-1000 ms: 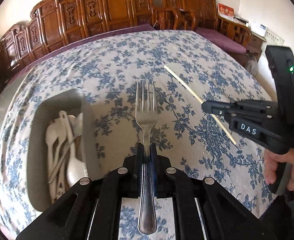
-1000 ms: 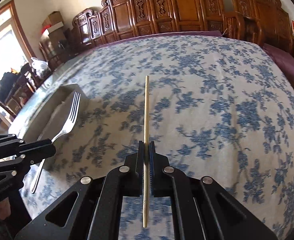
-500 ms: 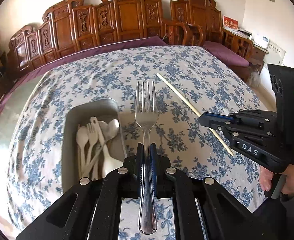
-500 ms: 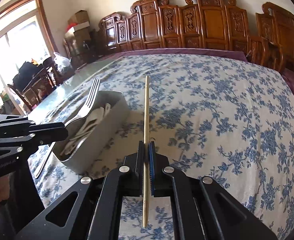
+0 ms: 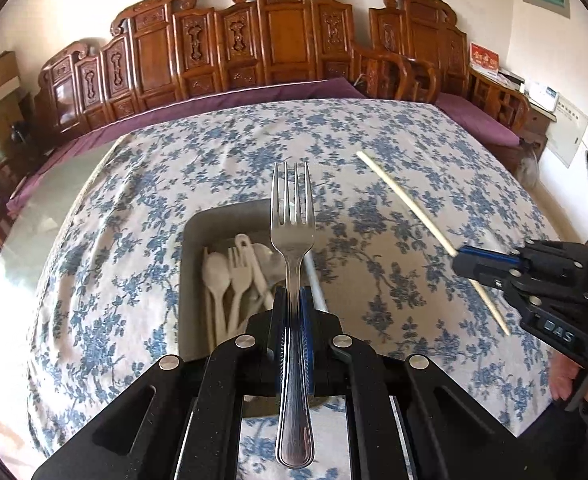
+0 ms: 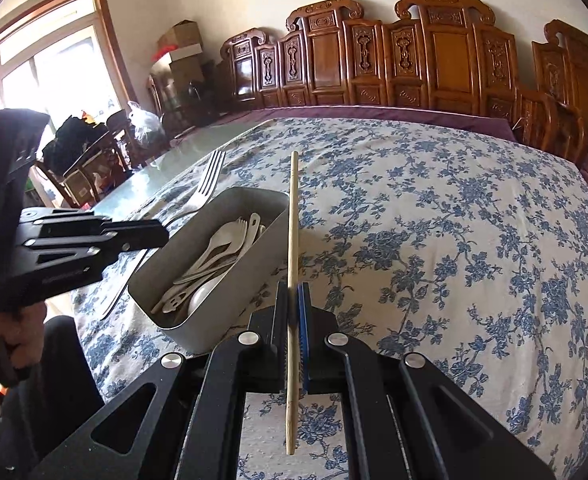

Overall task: Organize utensils
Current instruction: 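Lower the metal fork into the tray and open the left tool while the right tool carries the chopstick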

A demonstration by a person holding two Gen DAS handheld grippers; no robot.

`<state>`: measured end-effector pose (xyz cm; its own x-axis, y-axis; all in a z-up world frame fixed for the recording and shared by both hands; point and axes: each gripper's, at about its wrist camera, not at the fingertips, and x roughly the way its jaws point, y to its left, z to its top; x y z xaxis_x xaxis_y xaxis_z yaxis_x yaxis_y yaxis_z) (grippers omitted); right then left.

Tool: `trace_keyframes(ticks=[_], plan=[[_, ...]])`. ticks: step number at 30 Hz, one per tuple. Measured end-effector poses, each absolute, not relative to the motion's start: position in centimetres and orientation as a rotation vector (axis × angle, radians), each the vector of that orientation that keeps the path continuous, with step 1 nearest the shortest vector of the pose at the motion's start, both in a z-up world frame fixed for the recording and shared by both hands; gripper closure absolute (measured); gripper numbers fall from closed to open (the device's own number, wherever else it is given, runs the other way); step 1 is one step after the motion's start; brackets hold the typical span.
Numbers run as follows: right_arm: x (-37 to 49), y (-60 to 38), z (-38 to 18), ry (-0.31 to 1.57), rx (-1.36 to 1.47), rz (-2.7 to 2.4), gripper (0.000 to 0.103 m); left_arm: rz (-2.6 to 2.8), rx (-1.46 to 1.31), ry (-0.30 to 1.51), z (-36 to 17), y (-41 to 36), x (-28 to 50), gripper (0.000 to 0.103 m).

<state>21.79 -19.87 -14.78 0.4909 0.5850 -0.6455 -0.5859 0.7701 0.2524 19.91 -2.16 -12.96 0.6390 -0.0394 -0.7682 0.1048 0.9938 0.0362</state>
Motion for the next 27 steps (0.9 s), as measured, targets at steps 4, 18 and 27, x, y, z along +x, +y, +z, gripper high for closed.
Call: trace_keyframes(ticks=[4,18,27], plan=[[21.7,-19.4,-15.2,0.796,-0.007,0.710,0.097,-0.066,0.066,0.892,-14.1,-0.7,21.0,0.097],[22.7,-15.7,-16.3,0.842,-0.057,0.664,0.097,-0.052,0.053,0.959,-17.7,3.0,24.2,0.097],[23.4,-13.4,-15.6,0.858,-0.055,0.648,0.097,-0.059,0.020,0.991,-18.4,4.2,25.4,0.097]])
